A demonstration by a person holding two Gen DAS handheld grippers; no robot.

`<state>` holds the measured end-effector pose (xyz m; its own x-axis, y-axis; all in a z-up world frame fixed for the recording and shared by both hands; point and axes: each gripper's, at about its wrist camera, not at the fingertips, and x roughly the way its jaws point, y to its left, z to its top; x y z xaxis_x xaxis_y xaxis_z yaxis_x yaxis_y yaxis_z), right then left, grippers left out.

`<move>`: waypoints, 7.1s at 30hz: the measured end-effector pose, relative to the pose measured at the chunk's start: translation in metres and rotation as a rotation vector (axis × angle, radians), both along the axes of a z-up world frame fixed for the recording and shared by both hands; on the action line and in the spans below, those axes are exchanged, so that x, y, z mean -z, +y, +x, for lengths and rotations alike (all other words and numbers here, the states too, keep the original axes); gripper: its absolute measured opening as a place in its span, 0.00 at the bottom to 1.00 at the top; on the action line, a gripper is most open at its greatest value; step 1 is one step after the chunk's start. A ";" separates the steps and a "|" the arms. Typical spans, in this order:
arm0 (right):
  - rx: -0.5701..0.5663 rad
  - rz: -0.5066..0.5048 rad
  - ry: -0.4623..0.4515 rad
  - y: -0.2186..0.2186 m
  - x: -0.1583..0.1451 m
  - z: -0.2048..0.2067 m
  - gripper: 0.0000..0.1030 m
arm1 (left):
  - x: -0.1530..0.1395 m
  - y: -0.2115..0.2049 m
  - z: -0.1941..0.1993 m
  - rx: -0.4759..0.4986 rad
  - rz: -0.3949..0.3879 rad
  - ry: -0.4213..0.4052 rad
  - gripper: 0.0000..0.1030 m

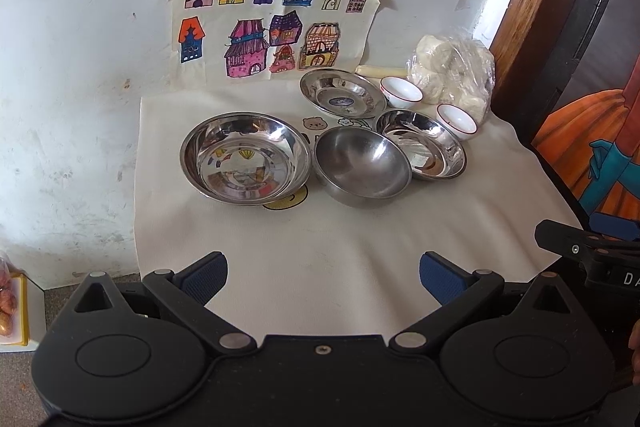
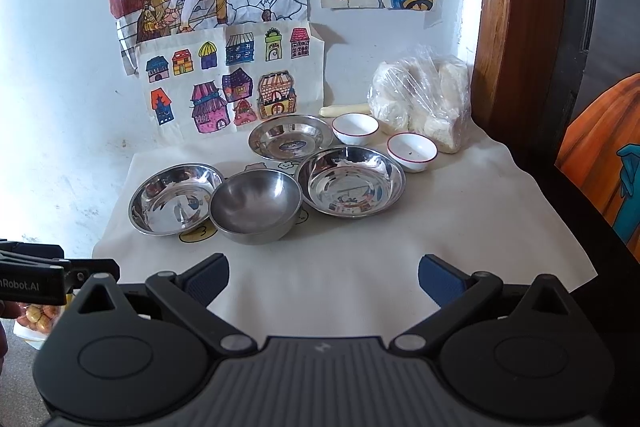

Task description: Organize plates and bowls

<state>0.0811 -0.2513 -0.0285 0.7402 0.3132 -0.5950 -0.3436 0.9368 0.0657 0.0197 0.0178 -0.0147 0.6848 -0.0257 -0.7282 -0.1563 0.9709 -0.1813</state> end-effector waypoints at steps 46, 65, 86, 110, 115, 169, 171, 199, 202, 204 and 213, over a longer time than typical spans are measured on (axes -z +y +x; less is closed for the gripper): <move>-0.223 0.021 0.067 -0.019 0.000 0.129 1.00 | -0.003 -0.033 0.079 -0.294 0.019 0.080 0.99; -0.363 0.062 0.167 -0.035 0.012 0.194 1.00 | -0.008 -0.047 0.103 -0.475 0.025 0.195 0.99; -0.237 -0.011 0.162 0.073 0.021 0.184 1.00 | 0.025 0.086 0.137 -0.345 -0.045 0.222 0.99; -0.428 -0.078 0.227 0.181 0.046 0.223 0.97 | 0.080 0.136 0.142 -0.480 -0.148 0.325 0.99; -0.484 -0.091 0.246 0.204 0.056 0.238 0.91 | 0.085 0.139 0.148 -0.483 -0.167 0.326 0.95; -0.523 -0.027 0.371 0.219 0.076 0.267 0.08 | 0.061 0.137 0.154 -0.543 -0.205 0.214 0.14; -0.517 -0.010 0.363 0.215 0.070 0.269 0.08 | 0.056 0.134 0.156 -0.538 -0.200 0.197 0.14; -0.170 0.157 0.285 0.028 0.037 0.299 0.08 | 0.026 -0.002 0.252 -0.151 -0.150 0.123 0.14; -0.127 0.159 0.291 0.007 0.042 0.301 0.08 | 0.032 -0.020 0.263 -0.102 -0.142 0.138 0.14; -0.101 0.160 0.298 -0.005 0.046 0.303 0.08 | 0.035 -0.030 0.270 -0.076 -0.138 0.148 0.14; -0.048 0.151 0.323 -0.040 0.061 0.311 0.08 | 0.048 -0.058 0.293 -0.009 -0.127 0.193 0.14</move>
<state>0.3917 -0.2911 -0.0891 0.5036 0.4451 -0.7404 -0.3254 0.8917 0.3146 0.3125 -0.0406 -0.0624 0.5339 -0.1197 -0.8370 -0.2090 0.9405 -0.2678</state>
